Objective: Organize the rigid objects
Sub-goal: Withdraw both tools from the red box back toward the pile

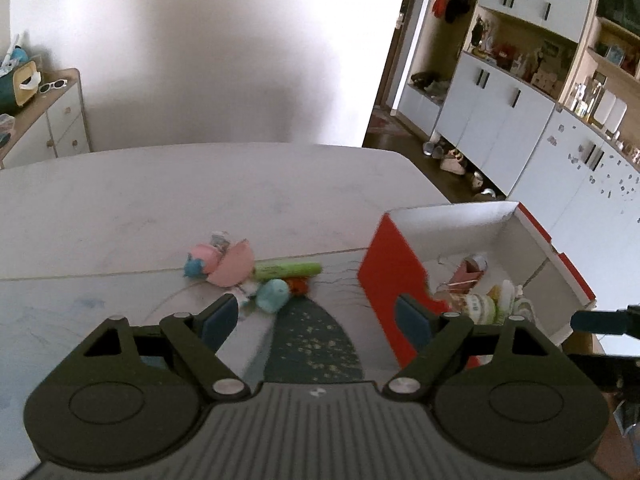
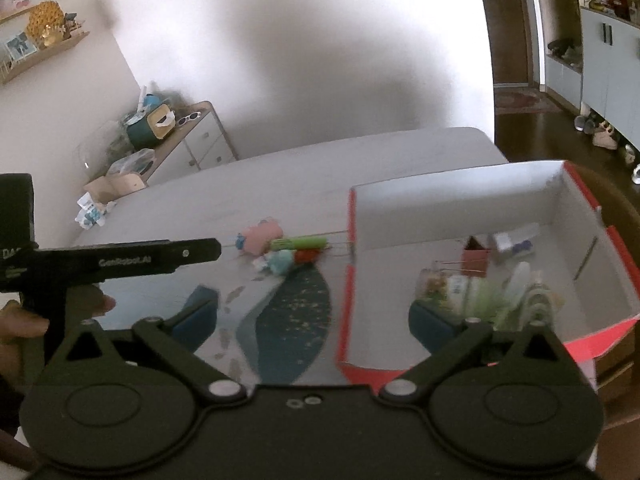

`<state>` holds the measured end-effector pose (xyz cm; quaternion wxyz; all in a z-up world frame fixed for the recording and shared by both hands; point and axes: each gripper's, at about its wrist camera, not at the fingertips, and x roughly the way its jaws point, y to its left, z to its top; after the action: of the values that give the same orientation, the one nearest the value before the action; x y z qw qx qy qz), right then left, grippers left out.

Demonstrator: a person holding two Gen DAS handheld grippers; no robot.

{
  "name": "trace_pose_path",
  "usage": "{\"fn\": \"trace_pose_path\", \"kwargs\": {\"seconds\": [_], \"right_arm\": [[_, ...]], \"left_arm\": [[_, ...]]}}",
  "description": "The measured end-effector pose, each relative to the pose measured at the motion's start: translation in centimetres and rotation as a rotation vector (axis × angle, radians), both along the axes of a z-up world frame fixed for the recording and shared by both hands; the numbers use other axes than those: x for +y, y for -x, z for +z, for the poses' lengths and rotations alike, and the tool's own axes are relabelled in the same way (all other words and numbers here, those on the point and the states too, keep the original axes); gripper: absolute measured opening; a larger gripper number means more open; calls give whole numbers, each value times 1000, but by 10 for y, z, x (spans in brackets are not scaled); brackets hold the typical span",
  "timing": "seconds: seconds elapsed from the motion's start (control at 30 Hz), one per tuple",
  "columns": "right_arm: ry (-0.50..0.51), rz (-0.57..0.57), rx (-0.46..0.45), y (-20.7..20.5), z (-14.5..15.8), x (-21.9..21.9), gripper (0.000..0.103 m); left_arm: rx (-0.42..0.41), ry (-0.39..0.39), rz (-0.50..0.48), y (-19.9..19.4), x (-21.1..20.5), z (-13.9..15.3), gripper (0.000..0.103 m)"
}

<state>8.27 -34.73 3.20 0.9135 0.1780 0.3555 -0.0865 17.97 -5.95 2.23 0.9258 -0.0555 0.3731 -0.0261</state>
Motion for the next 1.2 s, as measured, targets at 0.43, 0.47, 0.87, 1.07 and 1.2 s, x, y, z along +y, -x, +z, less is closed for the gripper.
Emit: {"fn": "trace_pose_path", "kwargs": {"seconds": [0.43,0.47,0.87,1.07,1.2], "right_arm": [[45,57,37,-58,-14,59,102],[50,61,42,-63,-16,62,102],[114,51,103,-120,-49,72,93],[136,41,136,-148,-68,67,83],[149,37,162,-161,-78,62,79]], "left_arm": [[7,20,10,-20,73,-18,86],[6,16,17,-24,80,-19,86],[67,-31,71,-78,125,-53,86],[76,-39,46,-101,130,-75,86],[95,-35,30,-114,130,-90,86]]}}
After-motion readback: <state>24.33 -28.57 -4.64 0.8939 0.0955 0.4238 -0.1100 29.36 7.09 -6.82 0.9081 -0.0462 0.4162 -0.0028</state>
